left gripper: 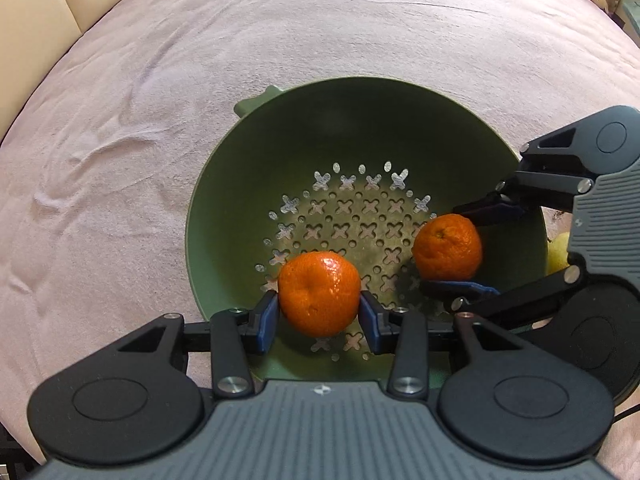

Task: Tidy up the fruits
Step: 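Open both tools to drop the mandarins into the colander, then move both open tools back toward the pears beside the banana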

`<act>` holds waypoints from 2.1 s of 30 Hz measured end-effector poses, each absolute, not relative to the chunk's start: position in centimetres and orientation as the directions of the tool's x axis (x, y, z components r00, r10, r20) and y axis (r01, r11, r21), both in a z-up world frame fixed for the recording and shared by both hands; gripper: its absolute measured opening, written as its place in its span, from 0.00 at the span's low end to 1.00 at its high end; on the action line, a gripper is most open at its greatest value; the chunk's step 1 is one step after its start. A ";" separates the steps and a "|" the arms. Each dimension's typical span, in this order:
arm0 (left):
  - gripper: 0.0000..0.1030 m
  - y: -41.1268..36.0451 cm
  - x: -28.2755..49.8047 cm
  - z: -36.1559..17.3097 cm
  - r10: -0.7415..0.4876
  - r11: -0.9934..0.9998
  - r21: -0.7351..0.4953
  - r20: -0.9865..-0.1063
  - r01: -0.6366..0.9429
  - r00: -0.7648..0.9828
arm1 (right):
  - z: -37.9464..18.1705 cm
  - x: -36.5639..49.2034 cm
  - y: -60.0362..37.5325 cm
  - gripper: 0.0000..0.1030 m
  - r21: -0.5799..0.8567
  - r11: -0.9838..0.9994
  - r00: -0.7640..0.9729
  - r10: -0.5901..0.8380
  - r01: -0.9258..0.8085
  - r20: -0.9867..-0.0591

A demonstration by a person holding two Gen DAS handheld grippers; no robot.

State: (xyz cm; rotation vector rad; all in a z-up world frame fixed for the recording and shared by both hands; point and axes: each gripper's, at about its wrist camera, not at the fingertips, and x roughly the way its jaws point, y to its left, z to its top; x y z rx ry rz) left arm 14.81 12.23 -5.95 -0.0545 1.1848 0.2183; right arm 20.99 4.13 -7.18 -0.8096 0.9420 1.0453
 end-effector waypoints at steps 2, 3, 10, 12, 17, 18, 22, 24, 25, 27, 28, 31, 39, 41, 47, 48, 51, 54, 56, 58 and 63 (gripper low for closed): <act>0.47 12.3 14.8 -6.0 0.142 0.977 0.071 -0.922 -0.202 0.361 | -7.2 21.0 4.3 0.42 -0.111 0.299 0.214 0.339 -0.948 -0.916; 0.47 12.3 14.8 -6.0 0.142 0.977 0.070 -0.921 -0.203 0.363 | -7.2 21.0 4.3 0.42 -0.113 0.298 0.216 0.341 -0.948 -0.915; 0.47 12.0 14.8 -5.7 0.143 0.977 0.070 -0.916 -0.203 0.375 | -6.6 20.9 4.0 0.44 -0.112 0.299 0.215 0.340 -0.948 -0.916; 0.48 12.0 14.8 -5.5 0.143 0.977 0.069 -0.913 -0.202 0.381 | -6.5 20.9 4.0 0.45 -0.110 0.301 0.216 0.344 -0.947 -0.914; 0.51 11.8 14.8 -4.7 0.141 0.977 0.061 -0.902 -0.203 0.407 | -5.8 20.7 3.9 0.49 -0.127 0.302 0.235 0.356 -0.945 -0.905; 0.52 11.8 14.7 -4.4 0.143 0.977 0.062 -0.900 -0.205 0.412 | -5.5 20.6 3.8 0.49 -0.132 0.306 0.243 0.360 -0.943 -0.901; 0.53 11.6 14.3 -3.3 0.144 0.976 0.054 -0.885 -0.210 0.443 | -4.2 20.1 3.0 0.51 -0.138 0.340 0.276 0.398 -0.930 -0.875; 0.54 11.5 14.2 -2.8 0.146 0.976 0.051 -0.876 -0.213 0.459 | -3.4 19.8 2.4 0.53 -0.142 0.366 0.299 0.418 -0.920 -0.858; 0.54 11.4 14.1 -2.6 0.146 0.976 0.049 -0.871 -0.213 0.469 | -3.1 19.6 2.1 0.53 -0.147 0.381 0.315 0.425 -0.913 -0.849; 0.54 11.2 14.0 -2.1 0.143 0.977 0.044 -0.862 -0.209 0.486 | -2.3 19.3 1.3 0.53 -0.153 0.415 0.344 0.439 -0.897 -0.830; 0.54 11.1 13.9 -1.8 0.140 0.977 0.038 -0.856 -0.208 0.498 | -1.9 19.2 0.9 0.55 -0.154 0.433 0.359 0.445 -0.888 -0.820; 0.54 10.7 13.5 -0.9 0.113 0.980 0.006 -0.836 -0.197 0.537 | -0.8 18.7 -0.4 0.60 -0.162 0.500 0.416 0.453 -0.851 -0.789; 0.56 8.1 12.4 0.9 -0.002 0.990 -0.091 -0.777 -0.109 0.630 | 1.2 16.6 -4.8 0.60 -0.136 0.700 0.557 0.418 -0.701 -0.717; 0.56 7.3 12.2 1.2 -0.033 0.990 -0.113 -0.767 -0.084 0.641 | 1.4 15.8 -5.9 0.60 -0.138 0.741 0.592 0.394 -0.657 -0.703; 0.56 4.0 10.9 1.2 -0.115 0.990 -0.140 -0.747 0.014 0.655 | 1.3 13.4 -9.8 0.60 -0.110 0.856 0.666 0.304 -0.504 -0.681; 0.57 3.3 10.7 1.1 -0.129 0.990 -0.140 -0.745 0.035 0.655 | 1.2 12.9 -10.5 0.60 -0.104 0.871 0.673 0.291 -0.481 -0.680; 0.57 1.7 10.0 0.6 -0.165 0.986 -0.147 -0.746 0.082 0.646 | 0.8 11.6 -12.3 0.60 -0.081 0.903 0.683 0.258 -0.422 -0.683; 0.57 0.4 9.6 0.0 -0.188 0.982 -0.151 -0.749 0.113 0.635 | 0.3 10.5 -13.6 0.60 -0.063 0.926 0.688 0.229 -0.372 -0.689; 0.57 -0.2 9.4 -0.4 -0.203 0.979 -0.157 -0.752 0.128 0.627 | 0.0 9.8 -14.3 0.60 -0.065 0.936 0.694 0.209 -0.347 -0.689; 0.57 -0.9 9.0 -0.7 -0.220 0.976 -0.165 -0.752 0.145 0.621 | -0.3 9.2 -15.1 0.60 -0.061 0.944 0.696 0.193 -0.323 -0.691; 0.57 -2.0 8.6 -1.5 -0.267 0.964 -0.208 -0.752 0.167 0.602 | -1.0 8.1 -17.3 0.61 -0.052 0.966 0.696 0.143 -0.252 -0.704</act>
